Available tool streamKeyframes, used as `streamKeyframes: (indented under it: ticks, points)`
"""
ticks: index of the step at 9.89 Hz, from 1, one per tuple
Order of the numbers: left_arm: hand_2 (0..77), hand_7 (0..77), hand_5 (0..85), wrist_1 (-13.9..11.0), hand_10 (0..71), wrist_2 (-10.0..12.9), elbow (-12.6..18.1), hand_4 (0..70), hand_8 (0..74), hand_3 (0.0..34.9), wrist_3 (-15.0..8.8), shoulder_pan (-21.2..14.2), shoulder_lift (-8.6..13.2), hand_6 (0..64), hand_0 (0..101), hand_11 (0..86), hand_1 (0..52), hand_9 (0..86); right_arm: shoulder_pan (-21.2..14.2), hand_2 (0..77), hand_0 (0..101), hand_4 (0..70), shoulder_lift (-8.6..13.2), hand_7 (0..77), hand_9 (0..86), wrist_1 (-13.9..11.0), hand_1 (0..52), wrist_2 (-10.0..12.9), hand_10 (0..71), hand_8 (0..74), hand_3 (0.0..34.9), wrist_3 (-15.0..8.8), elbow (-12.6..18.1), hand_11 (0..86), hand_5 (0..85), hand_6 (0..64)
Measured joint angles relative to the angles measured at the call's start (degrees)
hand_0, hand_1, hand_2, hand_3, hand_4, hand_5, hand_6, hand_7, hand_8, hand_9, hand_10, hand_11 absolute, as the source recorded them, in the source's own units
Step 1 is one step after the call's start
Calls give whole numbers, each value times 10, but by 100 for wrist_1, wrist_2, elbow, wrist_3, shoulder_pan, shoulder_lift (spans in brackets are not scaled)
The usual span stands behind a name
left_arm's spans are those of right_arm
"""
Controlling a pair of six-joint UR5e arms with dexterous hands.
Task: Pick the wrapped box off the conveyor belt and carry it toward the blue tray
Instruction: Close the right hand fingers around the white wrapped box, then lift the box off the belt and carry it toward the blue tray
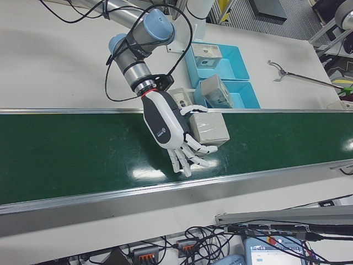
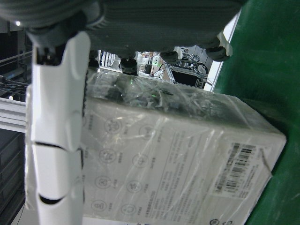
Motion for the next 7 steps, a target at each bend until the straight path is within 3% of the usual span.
streamKeyframes:
  ticks: [1, 2, 3, 4, 5, 6, 7]
  points:
    - [5, 5, 5, 0, 0, 0, 0, 0, 5, 0, 0, 0, 0, 0, 0, 0, 0, 0, 2, 218, 463, 175, 5, 213, 11, 7, 87, 6, 93, 49, 300, 7, -13, 11, 300, 0]
    - [11, 5, 5, 0, 5, 0, 0, 0, 5, 0, 0, 0, 0, 0, 0, 0, 0, 0, 6, 284, 432, 218, 7, 295, 16, 12, 76, 12, 169, 142, 298, 16, -22, 27, 338, 76]
    - [5, 5, 5, 0, 5, 0, 0, 0, 0, 0, 0, 0, 0, 0, 0, 0, 0, 5, 23, 284, 432, 202, 9, 371, 44, 20, 76, 18, 207, 235, 298, 36, -21, 93, 382, 164]
    - [5, 5, 5, 0, 0, 0, 0, 0, 5, 0, 0, 0, 0, 0, 0, 0, 0, 0, 66, 322, 435, 185, 19, 387, 147, 40, 65, 19, 284, 322, 296, 72, -4, 202, 420, 202]
    - [5, 5, 5, 0, 0, 0, 0, 0, 5, 0, 0, 0, 0, 0, 0, 0, 0, 0, 141, 322, 435, 185, 53, 387, 147, 64, 65, 19, 284, 322, 296, 111, 43, 202, 420, 202]
    - [11, 5, 5, 0, 5, 0, 0, 0, 5, 0, 0, 0, 0, 0, 0, 0, 0, 0, 204, 360, 462, 147, 102, 409, 349, 80, 49, 18, 333, 365, 304, 134, 152, 316, 480, 245]
    - [5, 5, 5, 0, 0, 0, 0, 0, 0, 0, 0, 0, 0, 0, 0, 0, 0, 0, 217, 371, 451, 136, 149, 415, 436, 92, 49, 19, 327, 333, 302, 141, 352, 376, 491, 256]
